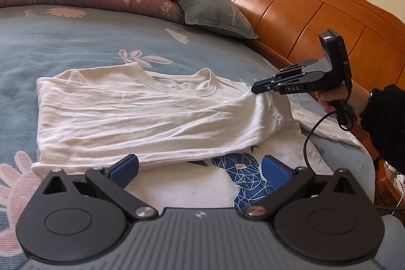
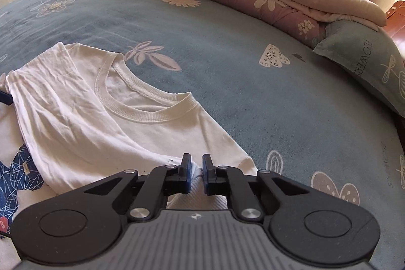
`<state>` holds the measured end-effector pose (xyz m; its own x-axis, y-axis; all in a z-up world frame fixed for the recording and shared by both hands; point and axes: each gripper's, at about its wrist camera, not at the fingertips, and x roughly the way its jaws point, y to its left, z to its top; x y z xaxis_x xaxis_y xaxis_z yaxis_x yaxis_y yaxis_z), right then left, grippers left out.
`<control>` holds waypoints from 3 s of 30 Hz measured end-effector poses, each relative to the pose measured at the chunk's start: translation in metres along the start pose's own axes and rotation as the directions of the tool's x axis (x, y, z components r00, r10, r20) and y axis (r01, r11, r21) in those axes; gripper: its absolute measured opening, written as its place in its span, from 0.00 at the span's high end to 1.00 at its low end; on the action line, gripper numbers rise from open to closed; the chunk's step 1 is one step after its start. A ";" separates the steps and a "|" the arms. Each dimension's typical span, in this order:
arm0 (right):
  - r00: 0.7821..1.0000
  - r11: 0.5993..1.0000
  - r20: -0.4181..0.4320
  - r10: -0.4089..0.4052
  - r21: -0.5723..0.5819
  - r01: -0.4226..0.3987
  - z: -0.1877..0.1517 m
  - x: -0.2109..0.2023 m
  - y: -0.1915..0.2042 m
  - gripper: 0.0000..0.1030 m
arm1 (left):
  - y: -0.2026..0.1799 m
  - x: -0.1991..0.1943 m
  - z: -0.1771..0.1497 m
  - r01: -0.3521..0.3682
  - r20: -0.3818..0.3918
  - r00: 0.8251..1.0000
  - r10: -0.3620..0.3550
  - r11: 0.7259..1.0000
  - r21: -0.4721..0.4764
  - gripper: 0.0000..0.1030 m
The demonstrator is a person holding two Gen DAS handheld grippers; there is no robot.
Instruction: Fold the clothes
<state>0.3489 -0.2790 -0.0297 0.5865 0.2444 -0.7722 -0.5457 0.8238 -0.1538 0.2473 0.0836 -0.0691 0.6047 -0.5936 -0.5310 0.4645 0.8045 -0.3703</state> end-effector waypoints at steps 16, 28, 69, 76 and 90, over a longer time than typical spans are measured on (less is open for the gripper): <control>0.978 0.971 0.028 0.209 -0.122 -0.204 0.029 0.042 0.062 0.77 | 0.007 -0.011 0.007 -0.008 0.034 0.999 0.009 1.000 -0.017 0.01; 0.976 0.976 0.075 0.205 -0.084 -0.199 0.033 0.048 0.067 0.94 | 0.010 -0.013 0.008 -0.021 0.037 0.999 0.022 0.999 -0.028 0.01; 0.895 0.857 0.033 0.445 -0.304 -0.415 0.102 0.063 0.250 0.81 | 0.108 -0.116 0.029 -0.261 0.179 0.916 0.360 0.871 -0.415 0.01; 0.861 0.851 0.095 0.499 -0.240 -0.467 0.099 0.048 0.275 0.76 | 0.100 -0.112 0.032 -0.235 0.189 0.927 0.325 0.893 -0.384 0.01; 0.986 0.933 0.078 0.144 0.320 -0.162 -0.036 -0.011 0.103 0.60 | 0.086 -0.090 0.031 -0.237 0.141 0.944 0.299 0.910 -0.340 0.01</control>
<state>0.2647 -0.2151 -0.0595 0.5465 0.3997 -0.7359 -0.4124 0.8933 0.1789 0.2531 0.2050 -0.0296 0.8005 -0.3234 -0.5046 0.0592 0.8805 -0.4703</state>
